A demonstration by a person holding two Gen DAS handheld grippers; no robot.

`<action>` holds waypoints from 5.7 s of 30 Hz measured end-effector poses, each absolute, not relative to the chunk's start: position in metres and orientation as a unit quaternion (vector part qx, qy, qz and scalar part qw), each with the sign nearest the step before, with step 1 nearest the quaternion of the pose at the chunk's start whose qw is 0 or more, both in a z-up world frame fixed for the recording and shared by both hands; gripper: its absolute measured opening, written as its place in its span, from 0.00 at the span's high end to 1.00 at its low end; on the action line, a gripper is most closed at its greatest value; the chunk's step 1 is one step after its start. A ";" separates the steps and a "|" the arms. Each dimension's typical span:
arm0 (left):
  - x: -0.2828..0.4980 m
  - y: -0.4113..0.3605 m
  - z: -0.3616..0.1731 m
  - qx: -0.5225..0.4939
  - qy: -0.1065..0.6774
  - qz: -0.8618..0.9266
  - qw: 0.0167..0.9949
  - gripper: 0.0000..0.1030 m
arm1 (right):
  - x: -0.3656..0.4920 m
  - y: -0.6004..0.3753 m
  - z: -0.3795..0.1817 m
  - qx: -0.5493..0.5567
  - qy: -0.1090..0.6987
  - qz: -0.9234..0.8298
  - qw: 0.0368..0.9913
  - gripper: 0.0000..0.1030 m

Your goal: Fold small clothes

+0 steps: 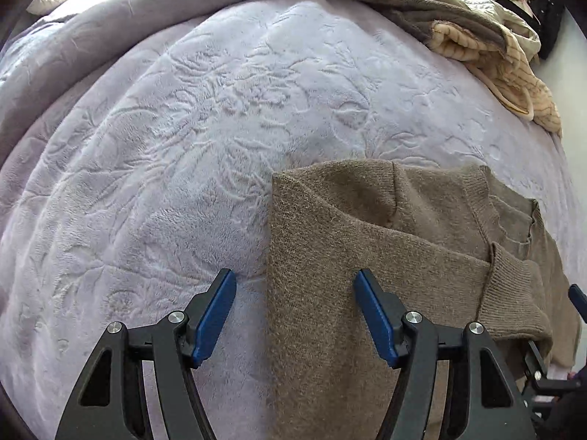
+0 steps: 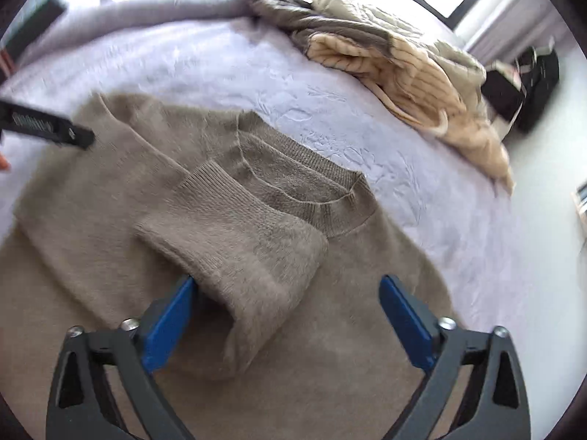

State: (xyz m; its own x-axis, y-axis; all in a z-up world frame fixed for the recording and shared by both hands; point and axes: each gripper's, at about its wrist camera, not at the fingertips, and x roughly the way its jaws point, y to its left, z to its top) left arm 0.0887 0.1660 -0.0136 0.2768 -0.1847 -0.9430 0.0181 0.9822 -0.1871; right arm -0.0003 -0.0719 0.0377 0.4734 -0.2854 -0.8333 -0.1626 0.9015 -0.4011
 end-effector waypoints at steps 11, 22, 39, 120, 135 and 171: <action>0.103 0.169 -0.017 -0.100 0.595 -0.090 0.792 0.34 | -0.065 -0.270 0.008 0.389 0.478 -0.074 0.784 0.34; 0.121 0.161 0.005 -0.084 0.562 -0.117 0.814 0.90 | -0.050 -0.275 0.037 0.393 0.432 -0.037 0.811 0.93; 0.045 0.178 0.042 -0.047 0.551 -0.147 0.820 0.89 | -0.092 -0.273 0.031 0.364 0.488 -0.060 0.791 0.83; -0.042 -0.093 0.039 0.069 0.604 -0.209 0.766 0.01 | -0.288 -0.445 0.033 0.570 0.337 -0.186 0.726 0.37; -0.046 -0.161 0.016 0.044 0.628 -0.242 0.738 0.01 | -0.342 -0.542 0.022 0.655 0.209 -0.252 0.681 0.37; -0.033 0.074 0.033 -0.019 0.581 -0.086 0.809 0.01 | -0.008 -0.189 0.027 0.402 0.508 0.146 0.748 0.90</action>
